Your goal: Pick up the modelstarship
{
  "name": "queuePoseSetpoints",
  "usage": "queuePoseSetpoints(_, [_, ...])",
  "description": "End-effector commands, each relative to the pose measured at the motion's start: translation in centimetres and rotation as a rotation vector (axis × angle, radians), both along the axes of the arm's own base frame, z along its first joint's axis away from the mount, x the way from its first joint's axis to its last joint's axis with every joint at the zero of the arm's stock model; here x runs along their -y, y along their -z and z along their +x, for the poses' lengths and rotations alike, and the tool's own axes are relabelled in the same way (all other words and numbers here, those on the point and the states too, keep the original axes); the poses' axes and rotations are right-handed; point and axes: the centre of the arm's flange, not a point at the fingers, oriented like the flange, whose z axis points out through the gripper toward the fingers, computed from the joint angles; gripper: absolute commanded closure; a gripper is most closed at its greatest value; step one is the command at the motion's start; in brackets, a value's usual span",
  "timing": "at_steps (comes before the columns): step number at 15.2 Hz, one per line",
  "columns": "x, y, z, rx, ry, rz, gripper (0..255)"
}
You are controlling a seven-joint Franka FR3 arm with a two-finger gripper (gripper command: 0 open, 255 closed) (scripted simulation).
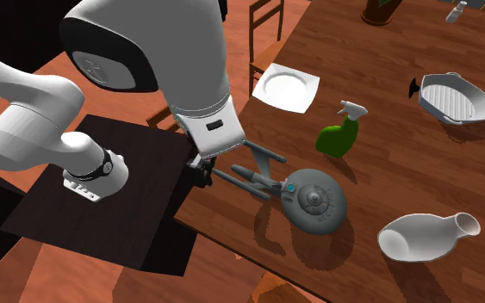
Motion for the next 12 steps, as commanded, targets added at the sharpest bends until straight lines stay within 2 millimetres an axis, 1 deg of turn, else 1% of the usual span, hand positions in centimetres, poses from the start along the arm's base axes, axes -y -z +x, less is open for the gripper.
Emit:
queuePoseSetpoints(1, [-0.3,2.1,2.1,-0.012,0.019,0.002,0])
queuePoseSetpoints(12, [-1.4,13.4,12.3,-0.084,0.115,0.009,0])
